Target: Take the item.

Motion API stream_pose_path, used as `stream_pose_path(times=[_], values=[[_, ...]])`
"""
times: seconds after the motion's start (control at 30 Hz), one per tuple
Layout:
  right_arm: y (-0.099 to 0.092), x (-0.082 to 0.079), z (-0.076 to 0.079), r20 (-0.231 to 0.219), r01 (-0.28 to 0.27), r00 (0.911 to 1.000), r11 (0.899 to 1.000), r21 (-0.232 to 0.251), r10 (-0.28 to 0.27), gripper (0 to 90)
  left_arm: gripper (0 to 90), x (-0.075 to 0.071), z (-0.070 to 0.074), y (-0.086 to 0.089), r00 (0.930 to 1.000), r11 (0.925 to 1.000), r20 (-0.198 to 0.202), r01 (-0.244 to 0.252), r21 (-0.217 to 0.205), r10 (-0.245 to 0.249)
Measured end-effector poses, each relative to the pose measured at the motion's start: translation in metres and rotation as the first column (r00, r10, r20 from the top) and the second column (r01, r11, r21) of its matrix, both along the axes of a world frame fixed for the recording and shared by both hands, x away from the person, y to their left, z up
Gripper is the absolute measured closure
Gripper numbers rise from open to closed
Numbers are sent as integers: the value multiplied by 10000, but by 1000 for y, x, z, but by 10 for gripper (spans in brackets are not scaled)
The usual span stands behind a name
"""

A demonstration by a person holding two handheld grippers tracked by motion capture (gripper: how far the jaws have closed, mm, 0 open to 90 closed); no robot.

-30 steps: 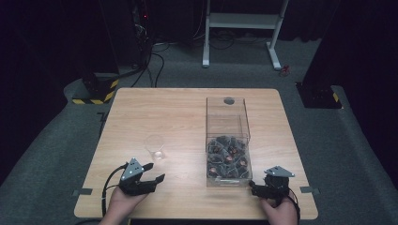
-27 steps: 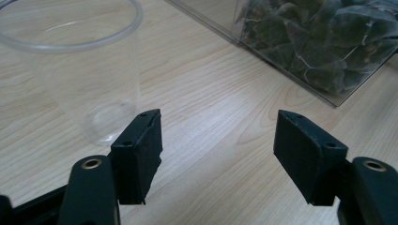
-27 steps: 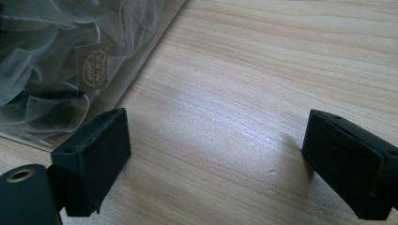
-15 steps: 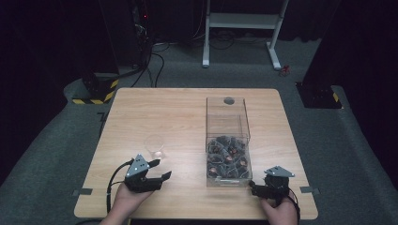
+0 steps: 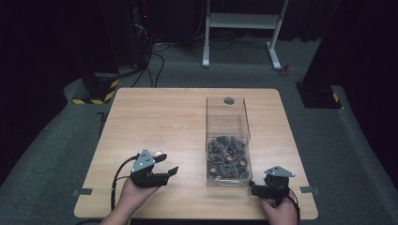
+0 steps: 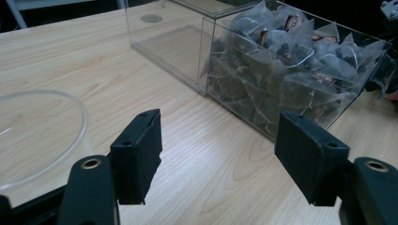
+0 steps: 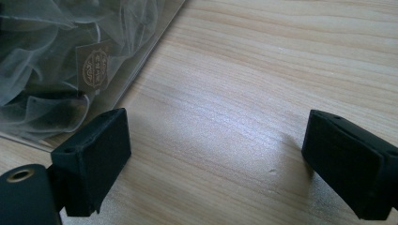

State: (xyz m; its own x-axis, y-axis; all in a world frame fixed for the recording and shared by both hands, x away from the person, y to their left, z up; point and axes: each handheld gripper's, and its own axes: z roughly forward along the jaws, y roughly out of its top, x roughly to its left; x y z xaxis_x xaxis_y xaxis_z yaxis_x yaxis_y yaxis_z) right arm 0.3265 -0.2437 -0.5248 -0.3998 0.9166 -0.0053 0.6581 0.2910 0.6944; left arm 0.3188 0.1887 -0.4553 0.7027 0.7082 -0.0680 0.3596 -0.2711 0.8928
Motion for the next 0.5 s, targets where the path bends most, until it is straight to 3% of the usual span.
stream_pose_path(times=[0.5], values=[[0, 0, 0, 5, -20, 10000, 10000, -6, 20, 80, 330, 8, 5, -18, 9996, 9993, 60, 292, -221, -291]])
